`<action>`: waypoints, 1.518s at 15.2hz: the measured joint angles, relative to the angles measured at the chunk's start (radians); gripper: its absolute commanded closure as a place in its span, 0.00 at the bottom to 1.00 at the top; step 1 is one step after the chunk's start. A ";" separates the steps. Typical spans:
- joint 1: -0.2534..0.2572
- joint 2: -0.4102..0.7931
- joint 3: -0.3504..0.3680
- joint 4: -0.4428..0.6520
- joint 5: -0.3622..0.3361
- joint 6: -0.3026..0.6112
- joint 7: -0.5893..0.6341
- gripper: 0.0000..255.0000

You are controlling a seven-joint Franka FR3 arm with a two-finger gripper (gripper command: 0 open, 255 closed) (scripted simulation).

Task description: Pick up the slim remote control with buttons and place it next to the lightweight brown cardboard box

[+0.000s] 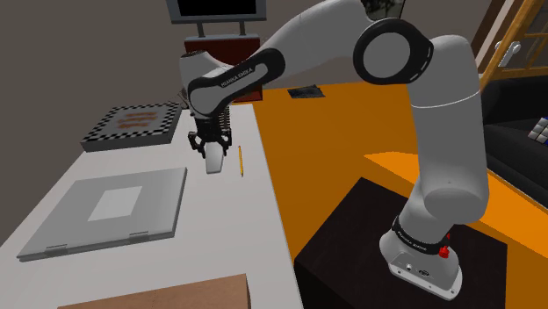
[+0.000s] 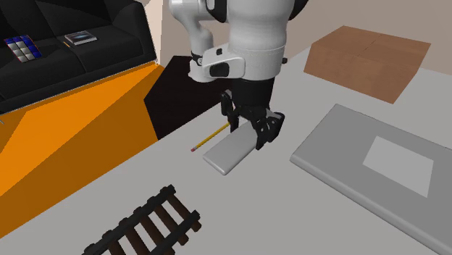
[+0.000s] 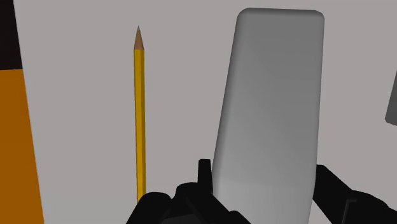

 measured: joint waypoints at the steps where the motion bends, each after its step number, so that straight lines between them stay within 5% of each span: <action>1: 0.000 -0.003 0.001 0.008 0.001 -0.011 -0.001 1.00; 23: 0.005 -0.060 0.012 0.222 0.021 -0.280 -0.015 1.00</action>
